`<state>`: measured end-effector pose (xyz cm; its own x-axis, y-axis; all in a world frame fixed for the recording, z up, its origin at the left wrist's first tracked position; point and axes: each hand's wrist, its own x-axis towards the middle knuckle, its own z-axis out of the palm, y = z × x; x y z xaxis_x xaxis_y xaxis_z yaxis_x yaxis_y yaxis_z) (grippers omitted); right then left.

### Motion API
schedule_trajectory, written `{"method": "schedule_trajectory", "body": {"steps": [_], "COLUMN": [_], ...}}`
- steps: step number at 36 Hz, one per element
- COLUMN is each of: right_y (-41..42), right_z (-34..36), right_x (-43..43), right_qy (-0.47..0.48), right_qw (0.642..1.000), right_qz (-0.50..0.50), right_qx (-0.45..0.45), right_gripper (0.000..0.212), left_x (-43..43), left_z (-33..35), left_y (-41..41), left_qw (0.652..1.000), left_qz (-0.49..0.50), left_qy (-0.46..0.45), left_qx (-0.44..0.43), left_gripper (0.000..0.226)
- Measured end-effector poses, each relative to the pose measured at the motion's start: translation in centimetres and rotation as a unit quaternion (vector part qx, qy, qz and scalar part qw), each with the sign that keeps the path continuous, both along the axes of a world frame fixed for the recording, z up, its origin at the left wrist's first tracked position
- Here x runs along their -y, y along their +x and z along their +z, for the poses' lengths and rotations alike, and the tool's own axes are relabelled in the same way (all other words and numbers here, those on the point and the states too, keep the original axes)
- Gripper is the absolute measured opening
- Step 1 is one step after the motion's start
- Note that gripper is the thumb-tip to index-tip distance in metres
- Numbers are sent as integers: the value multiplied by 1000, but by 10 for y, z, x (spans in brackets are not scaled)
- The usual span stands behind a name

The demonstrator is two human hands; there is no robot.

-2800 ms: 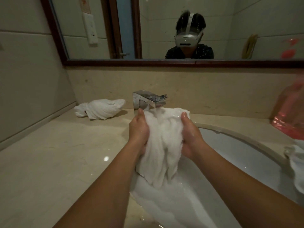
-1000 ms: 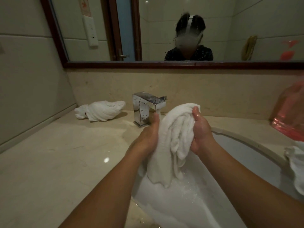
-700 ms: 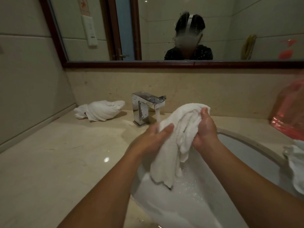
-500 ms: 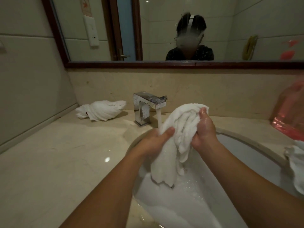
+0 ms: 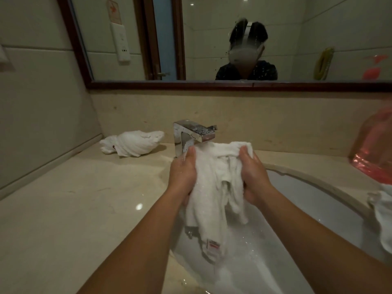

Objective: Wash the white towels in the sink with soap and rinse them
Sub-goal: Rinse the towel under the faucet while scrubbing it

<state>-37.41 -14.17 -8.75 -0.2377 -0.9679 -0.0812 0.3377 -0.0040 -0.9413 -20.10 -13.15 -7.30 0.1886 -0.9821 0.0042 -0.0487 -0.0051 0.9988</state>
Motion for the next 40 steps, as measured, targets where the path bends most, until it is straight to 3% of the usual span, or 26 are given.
{"method": "schedule_trajectory", "body": {"steps": [4,11,16,22,25,29,33,36,40], "right_y": [15,31,32,36,39,42,37,33,34], "right_z": [-9,-22,-23,-22,-23,-17,-14,-8,-8], "right_x": [4,7,0,-10,-14,-19,-22,-25,-23], "right_qy": [59,78,76,83,88,86,63,43,51], "right_qw": [994,987,989,992,991,989,990,995,997], "right_qz": [25,49,49,76,85,90,93,68,42], "right_qx": [90,135,119,50,44,74,80,63,46], "right_gripper": [49,84,66,62,71,76,81,76,89], "left_x": [1,3,11,11,10,2,-2,-7,-12], "left_z": [0,2,1,4,4,6,5,12,15], "left_y": [-1,-4,-2,-1,-1,-5,-8,-11,-14], "left_qw": [998,990,982,975,979,990,995,997,997], "left_qz": [27,52,69,58,53,40,38,36,19], "left_qy": [39,90,94,71,67,66,62,53,66], "left_qx": [-45,-95,-151,-202,-185,-117,-74,-49,-35], "left_gripper": [61,67,81,81,85,70,81,72,63]}}
